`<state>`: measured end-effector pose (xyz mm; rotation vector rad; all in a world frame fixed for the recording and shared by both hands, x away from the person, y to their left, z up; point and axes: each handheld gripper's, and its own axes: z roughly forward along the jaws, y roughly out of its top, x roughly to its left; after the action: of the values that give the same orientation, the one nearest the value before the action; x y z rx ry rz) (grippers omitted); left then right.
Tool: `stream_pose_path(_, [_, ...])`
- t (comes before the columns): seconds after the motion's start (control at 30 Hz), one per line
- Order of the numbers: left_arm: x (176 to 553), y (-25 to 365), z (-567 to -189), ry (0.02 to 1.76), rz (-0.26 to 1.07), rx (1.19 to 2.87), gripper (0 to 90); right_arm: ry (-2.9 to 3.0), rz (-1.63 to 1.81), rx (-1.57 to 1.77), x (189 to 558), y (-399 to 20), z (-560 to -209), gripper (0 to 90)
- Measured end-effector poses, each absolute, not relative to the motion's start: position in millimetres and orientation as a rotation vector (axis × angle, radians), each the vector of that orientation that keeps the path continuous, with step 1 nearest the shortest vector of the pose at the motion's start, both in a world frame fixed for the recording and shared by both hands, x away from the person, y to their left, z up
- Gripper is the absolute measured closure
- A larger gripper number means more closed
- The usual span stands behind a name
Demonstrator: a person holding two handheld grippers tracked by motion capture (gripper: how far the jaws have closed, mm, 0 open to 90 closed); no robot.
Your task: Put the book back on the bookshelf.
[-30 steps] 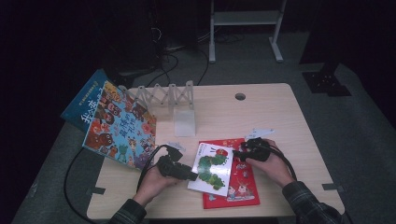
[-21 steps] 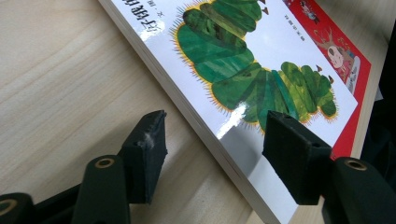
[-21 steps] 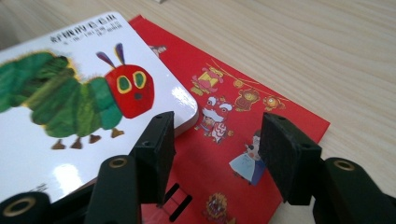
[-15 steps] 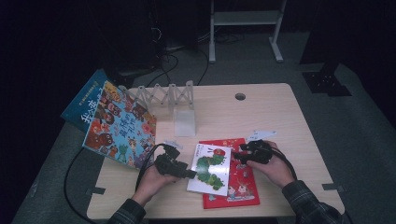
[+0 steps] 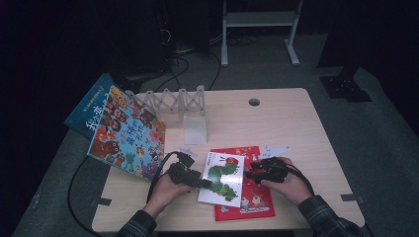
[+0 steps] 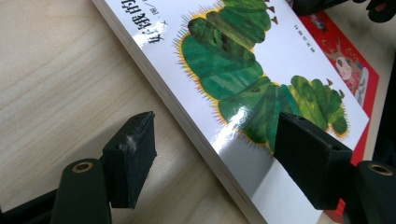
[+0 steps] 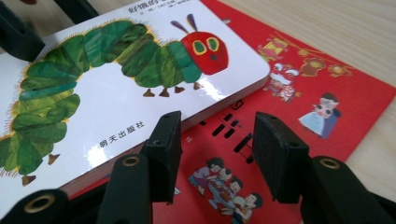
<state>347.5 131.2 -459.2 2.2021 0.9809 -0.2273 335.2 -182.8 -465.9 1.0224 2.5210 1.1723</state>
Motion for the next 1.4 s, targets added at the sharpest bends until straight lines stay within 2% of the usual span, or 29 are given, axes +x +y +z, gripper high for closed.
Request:
stream_pose_path(0.73, [350.0,138.6,-460.3,1.001,-0.214,2.194,23.3,2.571,1.191,0.947,327.7,-158.6,-468.0,53.4])
stream_pose_path(1.13, [355.7,146.5,-457.6,1.060,-0.321,2.093,21.5,2.581,1.189,0.922,325.7,-156.2,-468.1,53.7])
stream_pose_path(1.4, [354.0,147.1,-441.1,1.008,-0.295,2.011,22.1,2.585,1.175,0.936,326.6,-159.2,-467.2,53.2])
